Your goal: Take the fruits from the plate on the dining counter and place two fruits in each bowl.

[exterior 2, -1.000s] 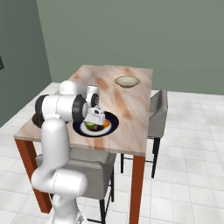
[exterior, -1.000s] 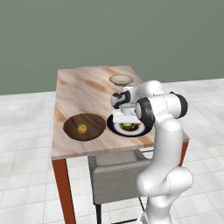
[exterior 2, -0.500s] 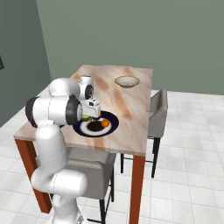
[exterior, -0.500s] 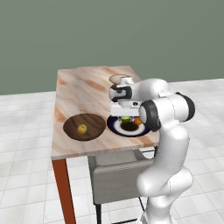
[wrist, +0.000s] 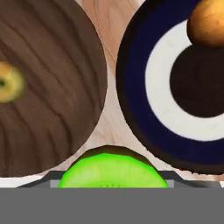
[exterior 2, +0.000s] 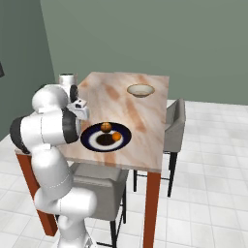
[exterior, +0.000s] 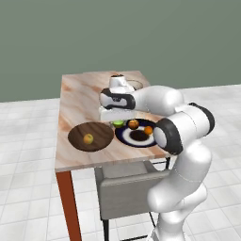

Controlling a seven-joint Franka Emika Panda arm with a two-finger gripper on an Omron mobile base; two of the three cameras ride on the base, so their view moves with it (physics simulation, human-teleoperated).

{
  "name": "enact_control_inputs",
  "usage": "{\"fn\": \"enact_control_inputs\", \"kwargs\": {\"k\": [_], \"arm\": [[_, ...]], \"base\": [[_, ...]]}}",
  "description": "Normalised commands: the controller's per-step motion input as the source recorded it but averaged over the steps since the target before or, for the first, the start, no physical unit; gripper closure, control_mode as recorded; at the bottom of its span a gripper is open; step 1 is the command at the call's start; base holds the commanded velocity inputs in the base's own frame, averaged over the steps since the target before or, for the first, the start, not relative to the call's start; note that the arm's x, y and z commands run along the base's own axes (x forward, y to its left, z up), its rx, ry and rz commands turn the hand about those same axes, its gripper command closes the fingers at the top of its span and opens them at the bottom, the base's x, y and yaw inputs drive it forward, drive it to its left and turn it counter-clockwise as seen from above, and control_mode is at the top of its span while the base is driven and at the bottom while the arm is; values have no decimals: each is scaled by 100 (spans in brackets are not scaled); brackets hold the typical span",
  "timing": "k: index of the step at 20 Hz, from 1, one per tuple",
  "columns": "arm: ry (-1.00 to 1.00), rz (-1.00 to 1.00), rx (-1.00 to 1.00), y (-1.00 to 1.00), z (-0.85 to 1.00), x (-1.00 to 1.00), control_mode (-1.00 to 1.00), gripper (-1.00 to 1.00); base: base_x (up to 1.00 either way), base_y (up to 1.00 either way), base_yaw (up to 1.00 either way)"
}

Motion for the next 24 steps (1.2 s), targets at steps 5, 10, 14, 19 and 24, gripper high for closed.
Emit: {"fn": "enact_control_inputs", "kwargs": {"k": [5,10,14,19,24], "arm": [[-6,26,0,81,0,15,-100,100],[-3,10,-2,37,-15,61,-100,100],[0,0,-1,2,-56,59,-100,100],[0,0,0,11,-44,9,-100,100],[0,0,0,26,-2,0,-100,100]], "base": [[0,0,0],[0,0,0],[0,0,0],[0,0,0],[0,0,0]]}}
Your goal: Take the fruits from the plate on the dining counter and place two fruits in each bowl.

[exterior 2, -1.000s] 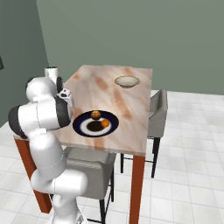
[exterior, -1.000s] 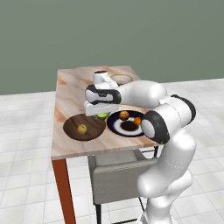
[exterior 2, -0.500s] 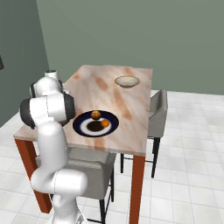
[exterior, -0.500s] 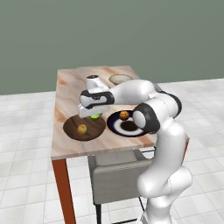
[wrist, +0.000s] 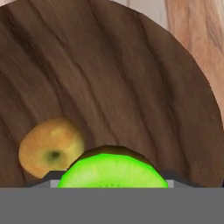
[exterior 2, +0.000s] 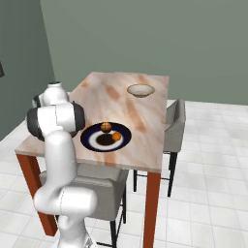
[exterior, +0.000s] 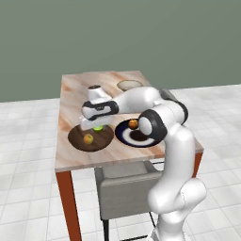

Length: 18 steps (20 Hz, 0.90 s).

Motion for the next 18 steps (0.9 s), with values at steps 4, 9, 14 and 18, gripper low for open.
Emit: {"fn": "enact_control_inputs", "kwargs": {"k": [4,9,14,18], "arm": [[0,0,0,12,-34,7,-100,100],[0,0,0,4,-37,27,-100,100],[0,0,0,1,0,0,-100,-100],[0,0,0,0,1,0,-100,-100]], "base": [[0,0,0],[0,0,0],[0,0,0],[0,0,0]]}}
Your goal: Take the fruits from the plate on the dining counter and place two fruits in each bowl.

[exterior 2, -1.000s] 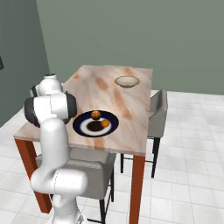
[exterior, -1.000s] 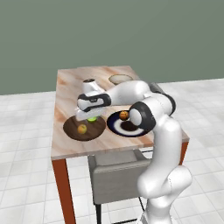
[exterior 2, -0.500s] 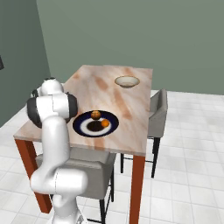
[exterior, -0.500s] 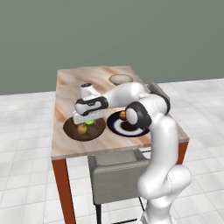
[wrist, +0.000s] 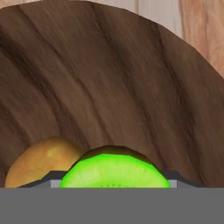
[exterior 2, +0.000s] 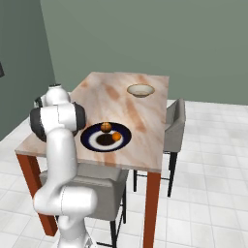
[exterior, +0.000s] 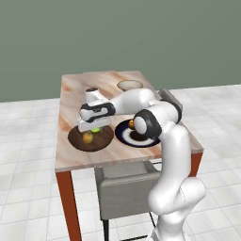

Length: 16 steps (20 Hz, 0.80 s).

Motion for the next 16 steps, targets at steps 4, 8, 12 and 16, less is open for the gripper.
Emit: {"fn": "enact_control_inputs", "kwargs": {"k": [4,8,12,16], "arm": [[0,0,0,0,5,-11,-100,-100],[0,-1,0,-12,23,-40,-100,-100],[0,-5,1,-28,25,-55,-100,-100],[0,-13,5,-73,20,-45,-100,-100]], "base": [[0,0,0],[0,0,0],[0,0,0],[0,0,0]]}}
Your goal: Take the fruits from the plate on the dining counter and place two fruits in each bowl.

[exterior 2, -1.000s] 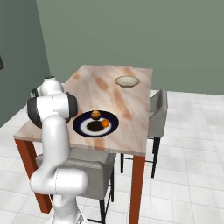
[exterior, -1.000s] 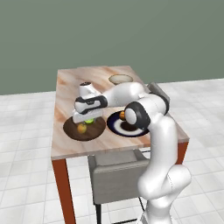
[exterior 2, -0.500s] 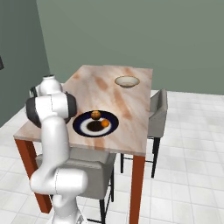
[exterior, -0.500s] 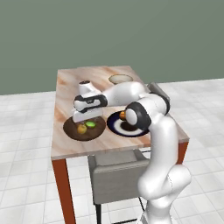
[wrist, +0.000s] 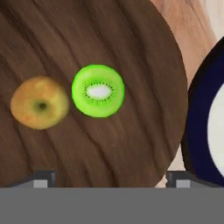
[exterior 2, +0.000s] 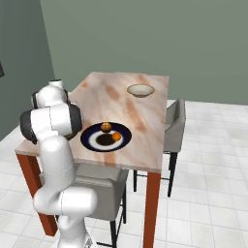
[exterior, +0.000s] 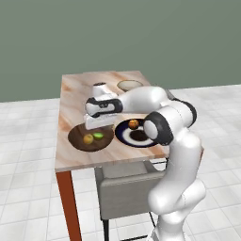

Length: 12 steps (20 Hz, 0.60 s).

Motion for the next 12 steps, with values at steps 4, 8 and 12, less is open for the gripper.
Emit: {"fn": "enact_control_inputs", "kwargs": {"k": [4,8,12], "arm": [[0,-23,11,-100,0,-10,-100,-100],[5,-27,12,-100,0,0,-100,-100],[5,-25,9,-100,0,4,-100,-100]], "base": [[0,0,0],[0,0,0],[0,0,0]]}}
